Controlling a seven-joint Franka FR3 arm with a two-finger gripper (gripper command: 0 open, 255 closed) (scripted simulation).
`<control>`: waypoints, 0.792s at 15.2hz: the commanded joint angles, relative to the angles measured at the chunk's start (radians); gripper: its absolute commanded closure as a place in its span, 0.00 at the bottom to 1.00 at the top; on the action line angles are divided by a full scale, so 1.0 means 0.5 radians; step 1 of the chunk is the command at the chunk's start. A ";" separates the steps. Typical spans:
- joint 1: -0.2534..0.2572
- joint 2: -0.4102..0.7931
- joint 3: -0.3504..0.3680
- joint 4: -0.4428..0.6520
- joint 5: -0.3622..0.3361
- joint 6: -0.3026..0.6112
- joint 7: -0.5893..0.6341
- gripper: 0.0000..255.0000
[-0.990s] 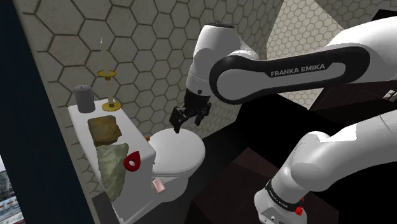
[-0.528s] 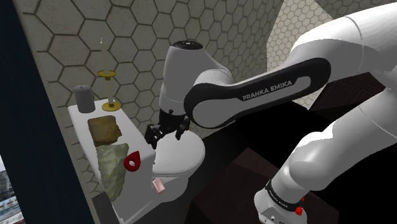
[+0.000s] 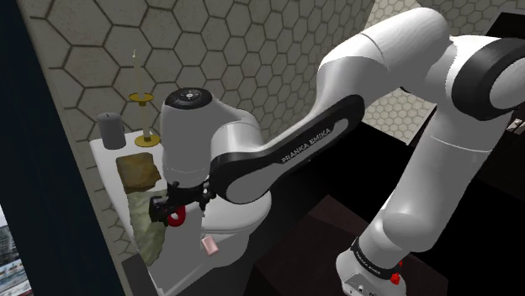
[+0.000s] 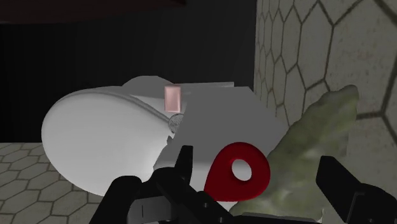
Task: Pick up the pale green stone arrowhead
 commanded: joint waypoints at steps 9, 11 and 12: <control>0.459 0.721 -0.240 0.550 -0.614 -0.103 0.548 0.00; 0.472 0.757 -0.259 0.544 -0.649 -0.071 0.574 0.00; 0.478 0.776 -0.268 0.542 -0.668 -0.056 0.587 0.00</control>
